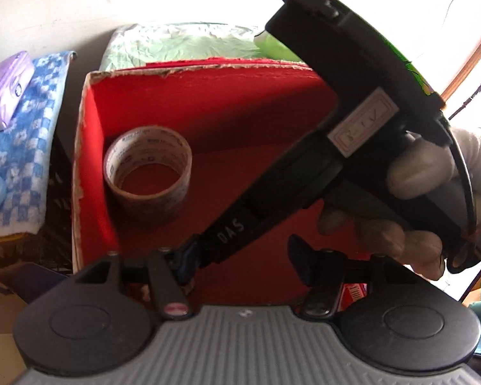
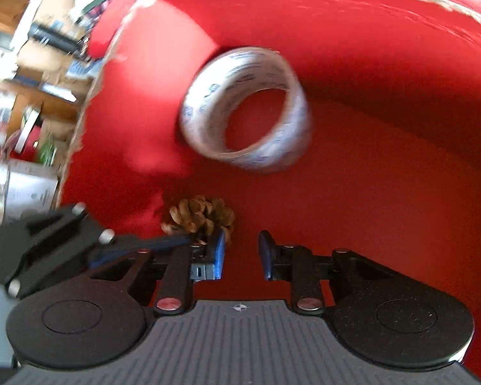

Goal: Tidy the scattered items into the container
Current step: 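Lower the pine cone into the red box and open the right tool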

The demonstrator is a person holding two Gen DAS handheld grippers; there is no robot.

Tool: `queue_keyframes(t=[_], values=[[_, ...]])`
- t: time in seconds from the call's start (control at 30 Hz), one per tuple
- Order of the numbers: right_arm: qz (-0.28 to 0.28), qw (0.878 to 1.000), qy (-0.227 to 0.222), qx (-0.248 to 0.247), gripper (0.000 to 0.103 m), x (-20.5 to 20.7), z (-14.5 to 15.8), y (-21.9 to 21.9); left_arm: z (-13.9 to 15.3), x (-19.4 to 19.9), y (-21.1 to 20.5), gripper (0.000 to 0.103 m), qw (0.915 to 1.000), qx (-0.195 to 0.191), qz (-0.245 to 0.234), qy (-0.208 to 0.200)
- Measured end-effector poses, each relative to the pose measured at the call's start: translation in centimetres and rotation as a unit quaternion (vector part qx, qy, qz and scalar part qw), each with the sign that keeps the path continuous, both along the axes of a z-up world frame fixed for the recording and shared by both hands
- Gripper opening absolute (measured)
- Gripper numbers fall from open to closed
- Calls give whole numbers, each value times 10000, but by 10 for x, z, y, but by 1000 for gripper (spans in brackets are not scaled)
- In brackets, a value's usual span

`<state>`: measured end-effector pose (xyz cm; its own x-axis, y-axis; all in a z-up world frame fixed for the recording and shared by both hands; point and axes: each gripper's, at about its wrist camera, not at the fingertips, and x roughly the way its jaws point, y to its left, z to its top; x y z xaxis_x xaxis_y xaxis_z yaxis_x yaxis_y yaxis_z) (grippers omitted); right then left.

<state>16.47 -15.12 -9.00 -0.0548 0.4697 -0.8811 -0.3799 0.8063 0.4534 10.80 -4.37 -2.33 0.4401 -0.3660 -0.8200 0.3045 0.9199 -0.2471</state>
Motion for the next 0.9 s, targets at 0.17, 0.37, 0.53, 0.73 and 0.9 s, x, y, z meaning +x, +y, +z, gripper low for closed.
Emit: queue_keyframes(t=[0.17, 0.37, 0.53, 0.73, 0.9], values=[[-95, 9992, 366, 105, 25, 1, -8, -4, -4, 3, -3, 63, 10000, 58, 59, 32], [-725, 9970, 246, -96, 31, -1, 3, -18, -11, 5, -5, 65, 9998, 2, 173, 90], [-913, 9948, -422, -151, 31, -14, 20, -25, -14, 6, -4, 66, 9997, -83, 198, 114], [-1292, 9828, -1313, 102, 31, -24, 41, -50, -9, 6, -9, 67, 9993, 94, 349, 95], [-1659, 9527, -2526, 309, 35, -42, 68, -81, 14, -7, -15, 75, 9980, 254, 465, -347]])
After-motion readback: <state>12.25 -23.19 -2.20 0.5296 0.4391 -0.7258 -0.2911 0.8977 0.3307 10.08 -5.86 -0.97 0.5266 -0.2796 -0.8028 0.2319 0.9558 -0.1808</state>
